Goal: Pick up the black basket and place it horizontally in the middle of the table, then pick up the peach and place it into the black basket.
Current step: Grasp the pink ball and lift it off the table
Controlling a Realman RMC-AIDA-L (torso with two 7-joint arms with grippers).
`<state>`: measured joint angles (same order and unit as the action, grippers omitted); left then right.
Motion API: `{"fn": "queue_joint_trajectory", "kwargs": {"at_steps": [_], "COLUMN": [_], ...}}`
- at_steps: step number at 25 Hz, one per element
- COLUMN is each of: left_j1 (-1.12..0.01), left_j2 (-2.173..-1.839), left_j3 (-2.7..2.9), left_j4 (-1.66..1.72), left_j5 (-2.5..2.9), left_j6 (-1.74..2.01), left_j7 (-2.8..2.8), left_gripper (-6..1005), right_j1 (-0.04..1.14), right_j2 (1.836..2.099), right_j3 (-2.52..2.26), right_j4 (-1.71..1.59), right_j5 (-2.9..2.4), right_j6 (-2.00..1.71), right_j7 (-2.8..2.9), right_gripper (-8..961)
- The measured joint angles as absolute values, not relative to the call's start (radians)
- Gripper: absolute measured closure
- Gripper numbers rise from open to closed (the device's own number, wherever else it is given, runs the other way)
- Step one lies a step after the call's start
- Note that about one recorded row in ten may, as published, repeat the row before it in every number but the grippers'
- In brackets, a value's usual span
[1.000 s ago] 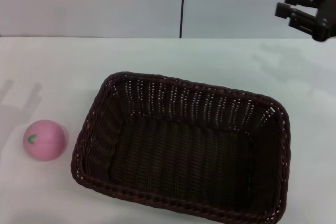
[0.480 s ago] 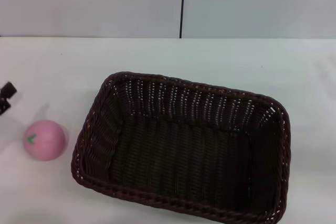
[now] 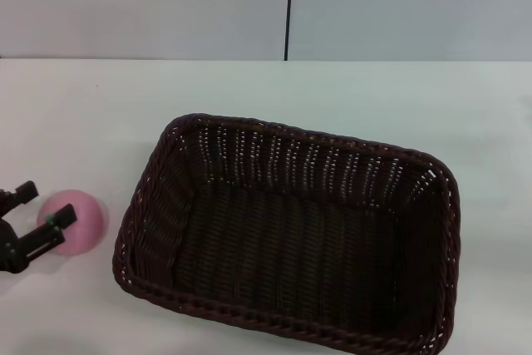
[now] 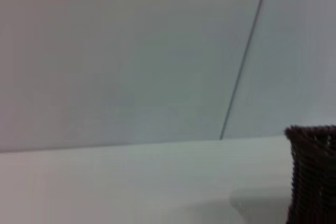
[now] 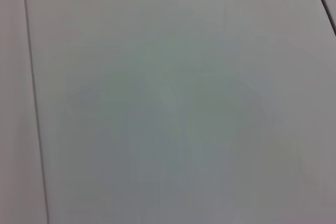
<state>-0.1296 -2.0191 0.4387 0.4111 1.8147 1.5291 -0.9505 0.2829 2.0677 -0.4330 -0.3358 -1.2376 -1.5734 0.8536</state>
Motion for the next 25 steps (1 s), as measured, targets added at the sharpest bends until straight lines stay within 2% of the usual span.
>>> {"fn": "queue_joint_trajectory", "kwargs": {"at_steps": [18,25], "left_j1": [-0.144,-0.161], "left_j2": [-2.027,-2.027], "left_j3": [0.447,0.451], "left_j4": [0.416,0.416], "left_j5": [1.872,1.903], "left_j6": [1.567,1.569], "left_j7": [-0.947,-0.952], "left_gripper": [338,567], "right_j1": [0.302,0.302], "right_j2": [2.069,2.069], "right_j3": [-0.414,-0.414], "right_j4": [-0.307,-0.296], "right_j5": [-1.236,-1.236], "right_j6": [-1.541,-1.531], "right_j7": [0.859,0.860], "right_gripper": [405,405]}}
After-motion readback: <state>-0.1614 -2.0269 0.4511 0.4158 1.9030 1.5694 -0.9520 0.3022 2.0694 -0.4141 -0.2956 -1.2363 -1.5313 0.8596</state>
